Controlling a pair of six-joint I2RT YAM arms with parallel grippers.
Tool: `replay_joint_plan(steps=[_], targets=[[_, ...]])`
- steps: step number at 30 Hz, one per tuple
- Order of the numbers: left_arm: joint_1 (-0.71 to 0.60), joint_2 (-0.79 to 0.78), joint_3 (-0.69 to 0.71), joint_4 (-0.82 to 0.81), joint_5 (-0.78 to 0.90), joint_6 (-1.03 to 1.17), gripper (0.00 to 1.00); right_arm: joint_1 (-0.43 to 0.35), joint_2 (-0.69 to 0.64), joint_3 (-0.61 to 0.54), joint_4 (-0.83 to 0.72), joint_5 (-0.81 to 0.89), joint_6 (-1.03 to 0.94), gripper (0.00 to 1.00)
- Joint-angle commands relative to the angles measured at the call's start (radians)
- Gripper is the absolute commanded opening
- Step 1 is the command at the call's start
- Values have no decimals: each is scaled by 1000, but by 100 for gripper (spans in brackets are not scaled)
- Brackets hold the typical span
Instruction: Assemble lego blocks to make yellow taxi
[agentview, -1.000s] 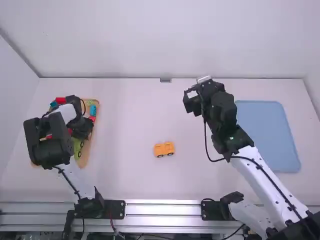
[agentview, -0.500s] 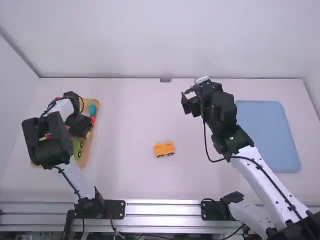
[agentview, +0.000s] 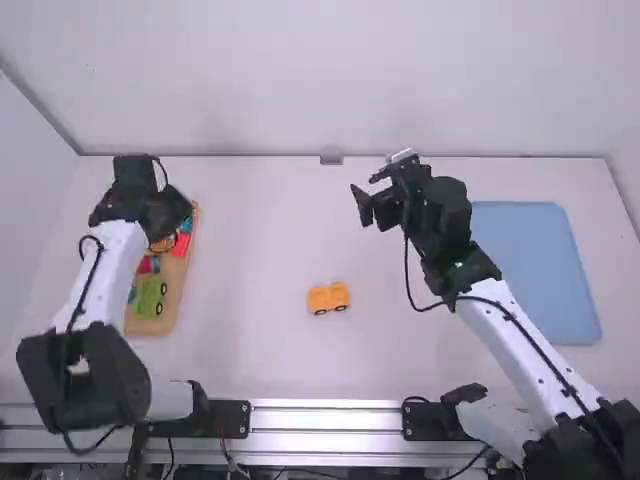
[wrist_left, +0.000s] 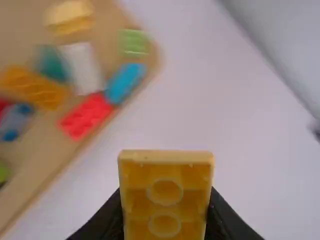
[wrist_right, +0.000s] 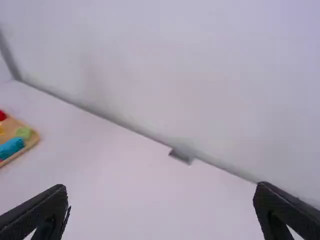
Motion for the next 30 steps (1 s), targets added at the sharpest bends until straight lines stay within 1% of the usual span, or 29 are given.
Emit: replay_joint_plan(steps=[1, 2, 4, 5, 6, 7, 9, 10, 12, 14, 15, 17, 18, 19, 20, 22, 23, 26, 27, 28, 30], targets=[[-69, -93, -122, 98, 245, 210, 5, -31, 62, 34, 43, -218, 80, 98], [-89, -119, -158, 153, 303, 239, 7, -42, 84, 34, 71, -270, 113, 98], [-130, -164, -233, 273, 433, 288, 6, -66, 130, 34, 128, -400, 151, 98], [-151, -181, -272, 341, 508, 308, 3, -81, 159, 34, 170, -500, 168, 99], [-162, -187, -295, 386, 554, 312, 2, -92, 182, 34, 203, -572, 183, 99], [-176, -188, -325, 457, 634, 311, 2, -108, 218, 34, 264, -689, 212, 98], [-185, -186, -354, 526, 714, 310, 2, -120, 262, 34, 341, -805, 247, 99], [-190, -181, -377, 584, 785, 311, 2, -126, 304, 34, 420, -896, 283, 98], [-191, -170, -397, 651, 851, 311, 2, -132, 351, 34, 519, -985, 330, 99], [-191, -131, -428, 792, 974, 310, 2, -131, 422, 34, 691, -1085, 433, 98], [-191, -114, -439, 851, 1025, 311, 2, -128, 447, 34, 763, -1106, 489, 99], [-192, -92, -451, 922, 1086, 307, 2, -119, 480, 34, 850, -1120, 564, 98], [-198, -70, -458, 987, 1122, 280, 2, -109, 502, 34, 911, -1120, 619, 99], [-211, -41, -465, 1059, 1130, 244, 2, -100, 524, 35, 970, -1125, 657, 98], [-215, -33, -466, 1075, 1130, 235, 2, -98, 528, 35, 985, -1127, 665, 99], [-258, 28, -466, 1194, 1129, 188, 2, -82, 546, 35, 1056, -1141, 707, 99], [-264, 36, -466, 1210, 1130, 180, 2, -79, 547, 35, 1065, -1146, 714, 98], [-307, 93, -466, 1336, 1146, 148, 2, -63, 547, 35, 1085, -1144, 775, 92], [-311, 99, -465, 1345, 1145, 143, 2, -62, 547, 35, 1085, -1144, 782, 91], [-317, 119, -458, 1363, 1144, 134, 2, -60, 547, 35, 1085, -1146, 818, 86], [-320, 130, -449, 1363, 1145, 135, 2, -60, 547, 34, 1077, -1146, 839, 82]])
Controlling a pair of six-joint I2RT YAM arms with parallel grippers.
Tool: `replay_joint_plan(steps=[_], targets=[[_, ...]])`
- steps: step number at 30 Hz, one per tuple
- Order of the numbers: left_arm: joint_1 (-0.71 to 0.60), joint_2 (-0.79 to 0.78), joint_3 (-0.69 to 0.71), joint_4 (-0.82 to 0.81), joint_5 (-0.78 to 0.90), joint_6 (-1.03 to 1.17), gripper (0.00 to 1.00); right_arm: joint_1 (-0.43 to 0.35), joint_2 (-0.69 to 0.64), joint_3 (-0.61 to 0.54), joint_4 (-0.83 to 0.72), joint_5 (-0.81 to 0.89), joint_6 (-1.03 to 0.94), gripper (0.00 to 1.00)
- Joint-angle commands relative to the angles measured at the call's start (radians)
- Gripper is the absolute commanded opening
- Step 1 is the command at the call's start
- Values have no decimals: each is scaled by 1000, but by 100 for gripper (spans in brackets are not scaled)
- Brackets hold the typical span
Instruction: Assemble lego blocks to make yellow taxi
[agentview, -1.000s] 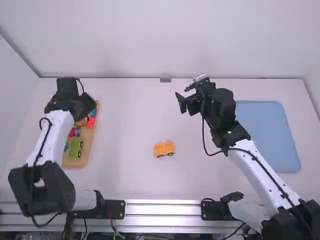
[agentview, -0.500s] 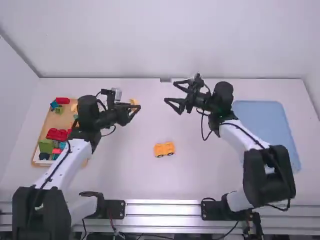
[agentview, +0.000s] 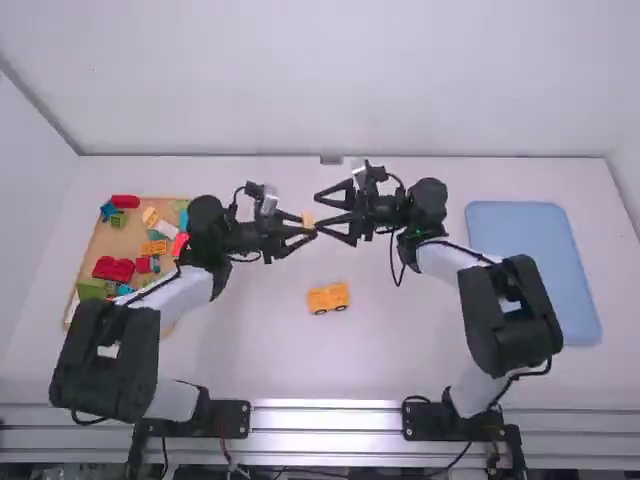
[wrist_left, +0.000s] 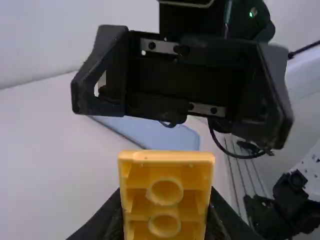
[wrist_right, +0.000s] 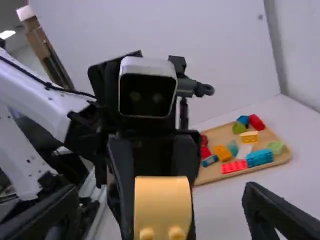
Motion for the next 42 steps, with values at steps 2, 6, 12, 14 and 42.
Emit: replay_joint_plan(steps=[2, 6, 12, 14, 42], targets=[[-3, 24, 23, 6, 70, -3, 2, -2, 6, 27, -20, -17, 92, 76], [-11, 25, 25, 6, 77, 3, 2, 8, 6, 27, -48, -21, 90, 67], [-13, 24, 25, 30, 81, 2, 2, 28, 6, 27, -47, -42, 63, 62], [-16, 24, 25, 33, 81, -1, 2, 34, 6, 27, -39, -42, 64, 59], [-18, 24, 25, 50, 53, -8, 2, 47, 6, 27, -74, -68, 10, 35]])
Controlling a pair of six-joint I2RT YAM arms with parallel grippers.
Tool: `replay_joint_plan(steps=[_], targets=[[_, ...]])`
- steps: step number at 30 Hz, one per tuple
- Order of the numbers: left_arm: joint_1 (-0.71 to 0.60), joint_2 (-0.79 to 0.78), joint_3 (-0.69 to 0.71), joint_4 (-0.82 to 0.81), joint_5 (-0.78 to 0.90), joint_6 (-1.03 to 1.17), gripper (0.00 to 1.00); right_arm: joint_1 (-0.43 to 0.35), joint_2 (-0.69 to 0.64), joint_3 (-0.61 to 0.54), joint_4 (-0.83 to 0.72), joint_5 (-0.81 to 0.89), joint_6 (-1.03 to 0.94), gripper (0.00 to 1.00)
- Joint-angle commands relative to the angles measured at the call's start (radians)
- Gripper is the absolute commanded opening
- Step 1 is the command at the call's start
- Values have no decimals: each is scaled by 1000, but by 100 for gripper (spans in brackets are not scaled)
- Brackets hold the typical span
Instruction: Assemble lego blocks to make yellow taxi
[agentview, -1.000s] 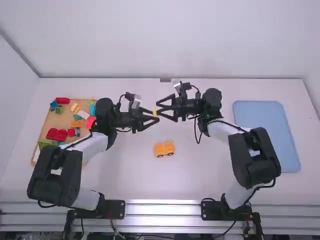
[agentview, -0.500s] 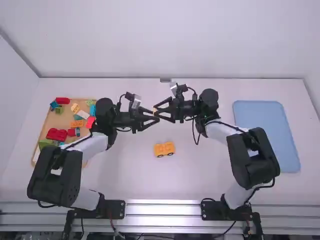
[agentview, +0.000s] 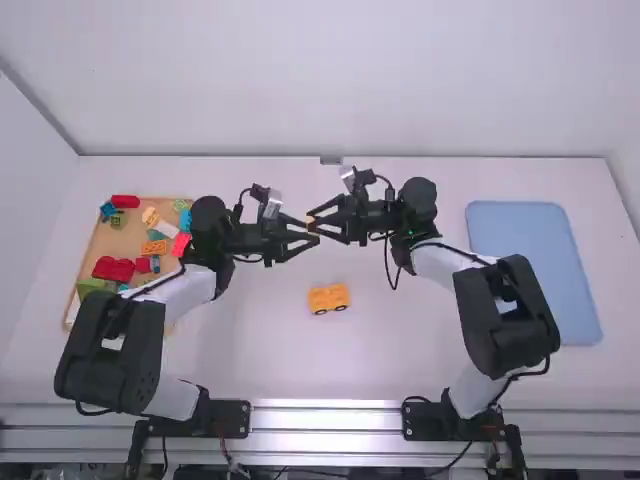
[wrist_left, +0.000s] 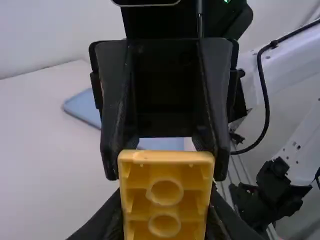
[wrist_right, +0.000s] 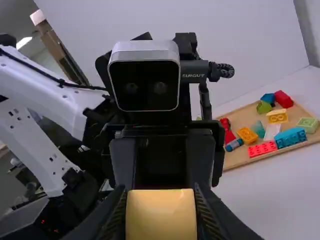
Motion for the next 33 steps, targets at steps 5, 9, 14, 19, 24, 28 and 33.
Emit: replay_joint_plan(steps=[5, 9, 14, 19, 24, 28, 33], targets=[[-8, 0, 22, -2, -19, -3, 2, 4, 5, 27, 3, -33, 2, 36], [-7, 0, 22, 5, -19, -3, 2, 3, 5, 27, 2, -34, 2, 39], [-8, 0, 22, 5, -24, -3, 2, 16, 5, 27, 4, -33, 1, 46], [-8, 0, 22, 5, -26, -3, 2, 18, 5, 27, 4, -29, 2, 32], [-10, 0, 22, 5, -26, -3, 2, 8, 5, 27, 4, -29, 1, 18], [-2, 0, 22, 5, -34, -4, 6, 9, 5, 27, 4, -29, 1, 16], [-1, 0, 22, -22, -75, -3, 44, -6, 5, 27, 27, -4, 2, 16]])
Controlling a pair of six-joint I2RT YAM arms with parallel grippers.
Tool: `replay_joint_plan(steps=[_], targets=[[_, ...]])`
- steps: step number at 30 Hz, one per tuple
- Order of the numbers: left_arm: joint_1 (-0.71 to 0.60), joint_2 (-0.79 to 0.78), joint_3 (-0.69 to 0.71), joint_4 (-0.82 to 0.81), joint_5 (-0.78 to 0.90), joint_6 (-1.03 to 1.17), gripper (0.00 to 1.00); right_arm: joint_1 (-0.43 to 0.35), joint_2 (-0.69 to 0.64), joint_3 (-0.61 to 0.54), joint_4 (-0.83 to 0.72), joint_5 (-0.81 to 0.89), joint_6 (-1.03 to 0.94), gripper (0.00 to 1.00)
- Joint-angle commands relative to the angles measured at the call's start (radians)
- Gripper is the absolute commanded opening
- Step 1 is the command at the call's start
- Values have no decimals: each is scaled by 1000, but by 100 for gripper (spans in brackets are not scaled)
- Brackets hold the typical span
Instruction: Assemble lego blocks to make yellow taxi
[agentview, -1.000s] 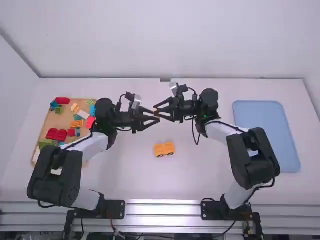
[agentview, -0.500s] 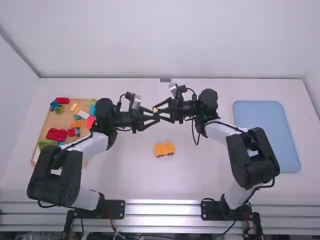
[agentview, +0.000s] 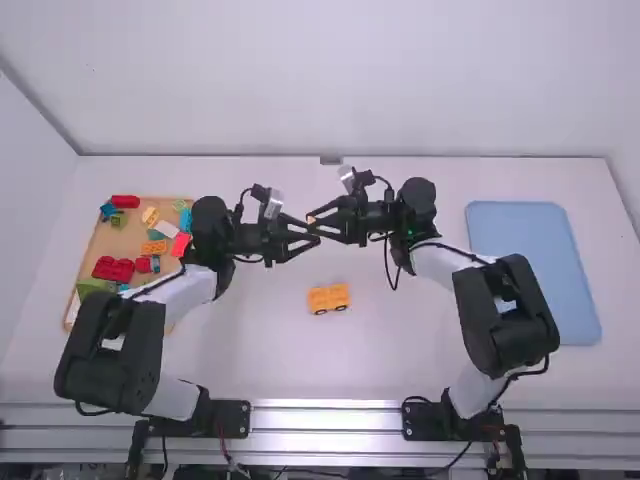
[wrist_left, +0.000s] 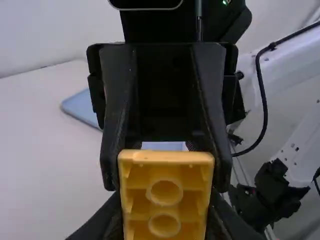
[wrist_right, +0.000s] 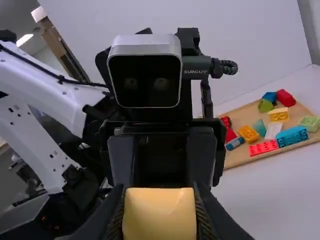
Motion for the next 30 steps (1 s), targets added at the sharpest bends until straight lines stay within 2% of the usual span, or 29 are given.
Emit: replay_joint_plan(steps=[1, 4, 7, 11, 15, 17, 18, 21, 23, 25, 27, 30], targets=[[3, 0, 20, -6, -61, -1, 60, -13, 0, 27, 27, 16, 8, 16], [1, 0, 20, -7, -68, -1, 99, -41, 0, 27, 45, 55, 8, 17], [-1, 0, 20, -9, -115, -2, 99, -65, 0, 27, 55, 86, 8, 19], [28, 0, 18, -90, -214, -10, 99, -114, 0, 27, 31, 150, -53, 21], [51, 0, 18, -259, -341, -14, 99, -168, -35, 27, -159, 270, -164, 21], [51, 0, 19, -321, -390, 39, 99, -184, -61, 27, -288, 352, -242, 21], [43, 0, 22, -377, -437, 82, 99, -190, -95, 27, -414, 448, -316, 21], [35, 0, 46, -497, -551, 135, 99, -183, -183, 27, -654, 651, -447, 21], [37, 0, 63, -547, -593, 147, 99, -173, -225, 31, -748, 729, -495, 20], [34, 0, 124, -693, -676, 207, 99, -137, -310, 76, -1008, 908, -605, 20], [30, 0, 161, -769, -715, 248, 99, -109, -339, 115, -1147, 994, -651, 20], [31, -1, 262, -930, -815, 319, 99, -31, -358, 229, -1450, 1163, -716, 17]])
